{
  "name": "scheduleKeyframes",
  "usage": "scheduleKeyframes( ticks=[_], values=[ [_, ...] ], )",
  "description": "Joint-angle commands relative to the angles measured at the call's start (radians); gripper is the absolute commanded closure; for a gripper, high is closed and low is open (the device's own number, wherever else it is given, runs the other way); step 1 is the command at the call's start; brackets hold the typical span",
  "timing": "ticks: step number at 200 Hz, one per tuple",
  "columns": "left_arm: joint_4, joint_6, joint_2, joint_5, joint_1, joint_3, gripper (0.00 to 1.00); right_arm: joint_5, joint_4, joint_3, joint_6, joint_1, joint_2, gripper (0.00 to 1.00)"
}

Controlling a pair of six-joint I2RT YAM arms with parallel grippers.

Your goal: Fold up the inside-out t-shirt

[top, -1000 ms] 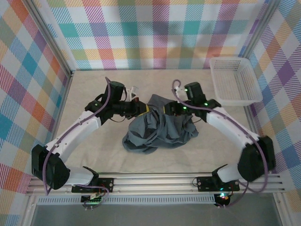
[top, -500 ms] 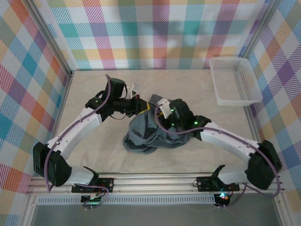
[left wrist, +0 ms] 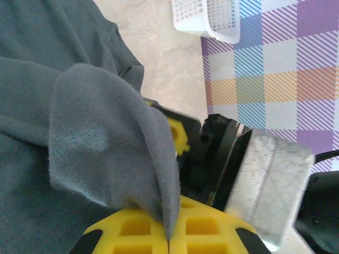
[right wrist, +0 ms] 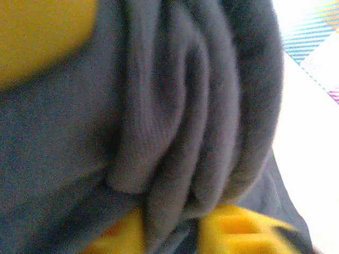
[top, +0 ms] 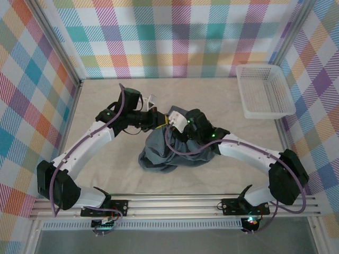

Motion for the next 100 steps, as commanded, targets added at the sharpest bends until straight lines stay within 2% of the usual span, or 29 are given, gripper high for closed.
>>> scheduleKeyframes(
  ticks=[1,11,32,40,51,62,78,100],
  values=[
    [-0.042,0.106,-0.042,-0.031,0.053,0.048,1.00,-0.111,0.010,0.054,0.123,-0.010,-0.045,1.00],
    [-0.068,0.184,-0.042,-0.097,0.091,0.038,1.00,-0.233,0.008,0.041,0.229,-0.041,-0.102,1.00],
    [-0.068,0.319,0.038,-0.283,0.144,0.006,1.00,-0.633,0.174,-0.027,0.571,-0.125,-0.179,1.00],
    [-0.062,0.351,0.095,-0.309,0.149,0.018,1.00,-0.751,0.219,-0.033,0.676,-0.140,-0.175,1.00],
    [-0.046,0.372,0.165,-0.298,0.148,0.041,0.99,-0.844,0.258,-0.022,0.784,-0.144,-0.159,1.00],
    [-0.003,0.355,0.203,-0.261,0.149,0.049,0.86,-0.888,0.290,-0.014,0.869,-0.146,-0.141,1.00],
    [0.082,0.331,0.183,-0.203,0.148,0.028,0.61,-0.848,0.288,-0.014,0.919,-0.147,-0.127,1.00],
    [0.028,0.374,0.075,-0.257,0.148,0.015,0.45,-0.783,0.246,-0.024,0.896,-0.156,-0.126,1.00]
  ],
)
